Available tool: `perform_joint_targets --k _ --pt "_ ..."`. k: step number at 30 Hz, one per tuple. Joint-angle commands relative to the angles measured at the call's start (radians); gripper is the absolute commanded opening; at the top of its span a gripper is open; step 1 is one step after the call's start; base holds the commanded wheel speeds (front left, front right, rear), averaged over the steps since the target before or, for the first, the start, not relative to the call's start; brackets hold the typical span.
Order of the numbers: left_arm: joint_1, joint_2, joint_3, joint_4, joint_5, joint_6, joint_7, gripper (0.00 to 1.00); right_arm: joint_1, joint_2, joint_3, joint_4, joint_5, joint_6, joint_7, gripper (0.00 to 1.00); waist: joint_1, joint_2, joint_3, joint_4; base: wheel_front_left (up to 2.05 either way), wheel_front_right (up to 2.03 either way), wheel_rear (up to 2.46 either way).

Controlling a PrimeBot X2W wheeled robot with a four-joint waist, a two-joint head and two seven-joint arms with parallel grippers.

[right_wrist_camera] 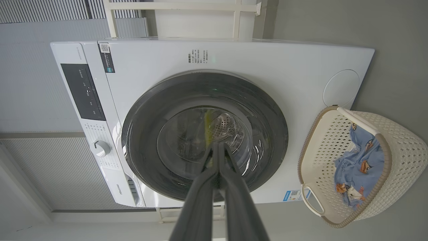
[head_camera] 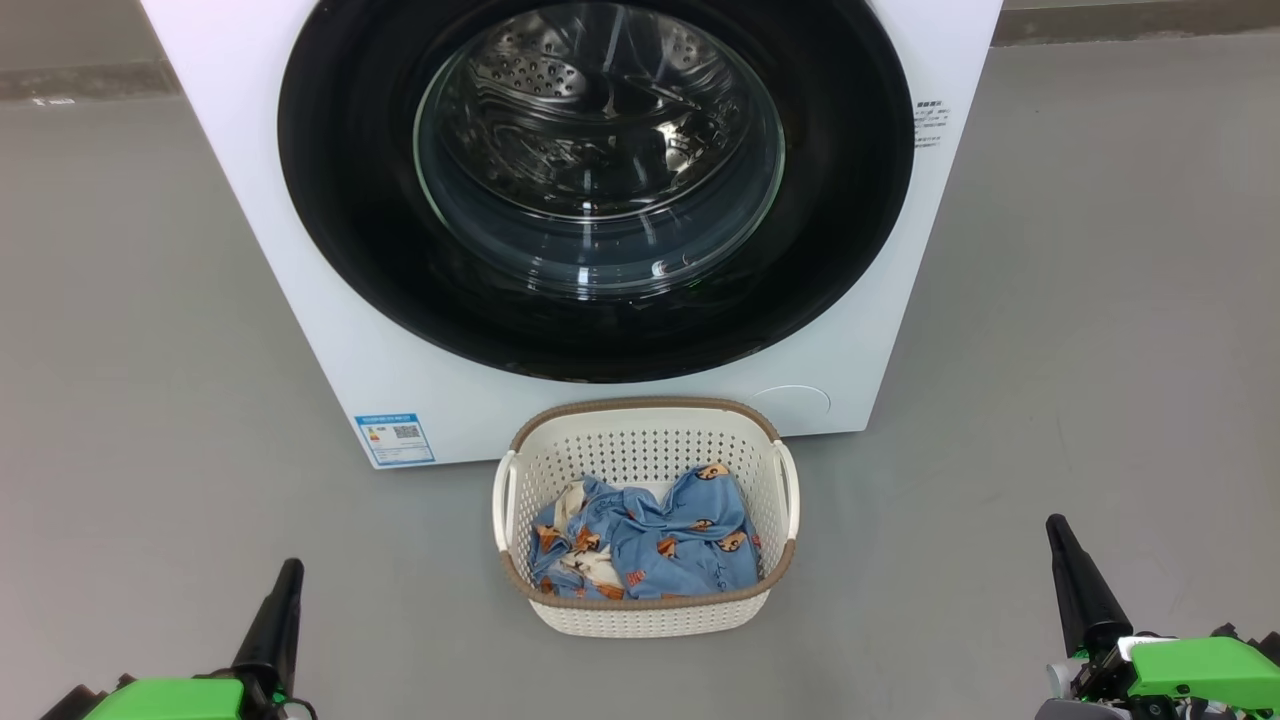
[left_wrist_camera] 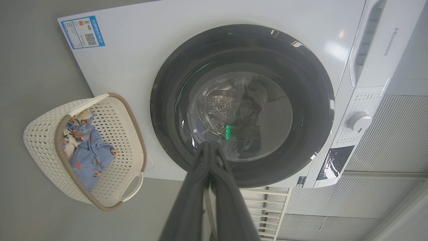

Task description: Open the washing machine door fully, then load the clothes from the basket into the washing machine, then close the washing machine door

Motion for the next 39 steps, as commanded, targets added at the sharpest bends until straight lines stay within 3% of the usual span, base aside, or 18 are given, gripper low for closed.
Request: perform_joint_targets --k 1,34,35,39 --pt "-0.036 0.018 0.035 -0.019 -0.006 -0.007 0.007 0.0 -0.046 -0.004 0.022 -0.024 -0.011 0.002 0.008 0.0 0.0 0.0 0.0 0.0 0.0 0.0 0.0" --pt "-0.036 0.018 0.035 -0.019 -0.006 -0.007 0.007 0.0 -0.046 -0.004 0.022 -0.024 -0.012 0.002 0.009 0.0 0.0 0.0 0.0 0.0 0.0 0.0 0.0" --pt "0.001 -0.001 -0.001 0.002 0.0 0.0 -0.001 1.0 0.001 0.001 0.0 0.003 0.0 0.0 0.0 1.0 0.0 0.0 0.0 0.0 0.0 0.0 0.0" --pt "0.01 -0.009 -0.006 0.019 0.001 0.0 -0.007 1.0 0.007 0.005 0.002 0.02 -0.001 0.0 -0.003 1.0 0.0001 0.0 0.001 0.0 0.0 0.0 0.0"
